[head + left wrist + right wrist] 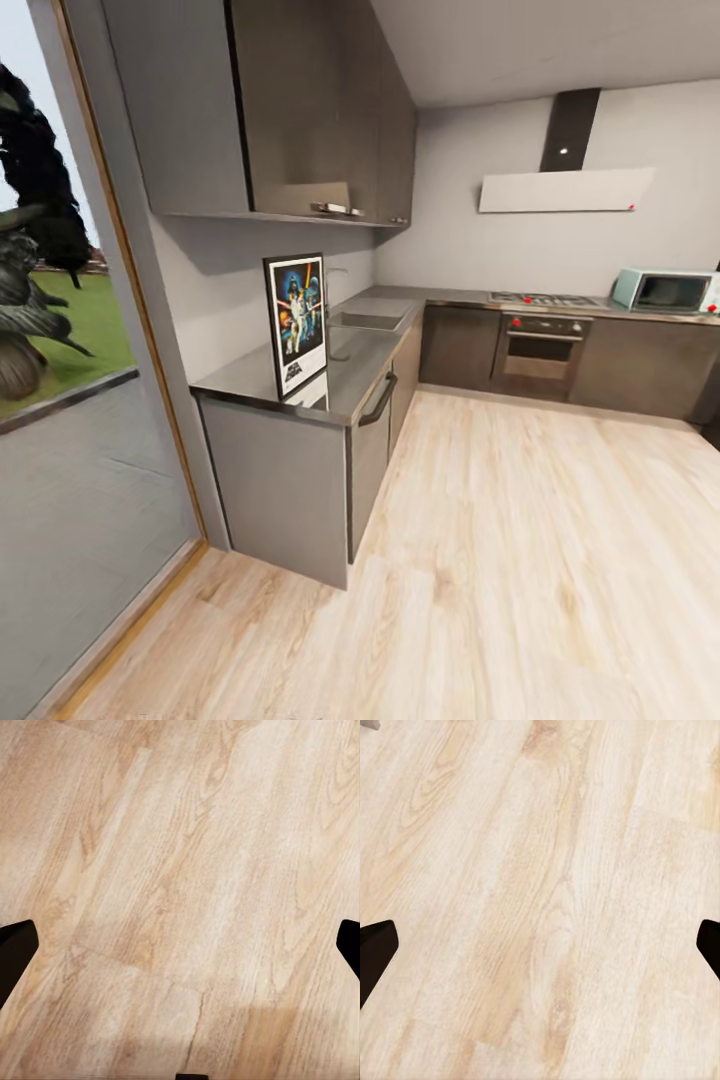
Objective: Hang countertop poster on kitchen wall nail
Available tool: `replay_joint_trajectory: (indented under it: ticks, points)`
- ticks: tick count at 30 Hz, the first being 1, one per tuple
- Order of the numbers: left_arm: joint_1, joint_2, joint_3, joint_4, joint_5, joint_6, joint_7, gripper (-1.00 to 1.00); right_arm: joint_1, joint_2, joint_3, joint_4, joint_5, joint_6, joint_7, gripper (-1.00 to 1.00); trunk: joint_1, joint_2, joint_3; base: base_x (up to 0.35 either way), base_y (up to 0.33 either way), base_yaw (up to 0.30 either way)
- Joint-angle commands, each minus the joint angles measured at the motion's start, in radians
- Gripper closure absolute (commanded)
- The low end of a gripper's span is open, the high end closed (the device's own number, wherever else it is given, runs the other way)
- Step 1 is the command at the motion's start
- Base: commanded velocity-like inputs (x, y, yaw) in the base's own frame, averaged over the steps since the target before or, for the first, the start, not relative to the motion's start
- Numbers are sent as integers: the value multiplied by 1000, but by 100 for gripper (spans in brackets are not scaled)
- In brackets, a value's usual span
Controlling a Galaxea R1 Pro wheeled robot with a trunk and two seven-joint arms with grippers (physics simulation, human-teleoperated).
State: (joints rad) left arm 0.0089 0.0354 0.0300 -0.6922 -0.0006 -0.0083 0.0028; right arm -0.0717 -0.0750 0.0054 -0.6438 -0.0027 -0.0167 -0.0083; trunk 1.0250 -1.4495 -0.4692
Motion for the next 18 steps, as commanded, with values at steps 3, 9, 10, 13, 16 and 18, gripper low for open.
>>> replay_joint_trajectory:
  ticks: [3,9,10,13,16,18]
  points:
    - [0,0,1,-1,0,-1,0,-100,0,0,1,1,0,-2,-1,-100,0,0,-1,0,0,292]
    - [0,0,4,-1,1,-1,0,-100,0,0,1,1,0,-2,-1,-100,0,0,-1,0,0,292]
    - [0,0,7,-1,1,-1,0,-100,0,0,1,1,0,-2,-1,-100,0,0,-1,0,0,292]
    - [0,0,35,-1,1,-1,0,-100,0,0,1,1,0,-2,-1,-100,0,0,-1,0,0,292]
    - [0,0,84,-1,1,-2,-3,-100,0,0,0,1,0,-2,-1,-100,0,0,-1,0,0,292]
    - [0,0,91,-1,1,-2,-3,-100,0,0,0,1,0,-2,-1,-100,0,0,-1,0,0,292]
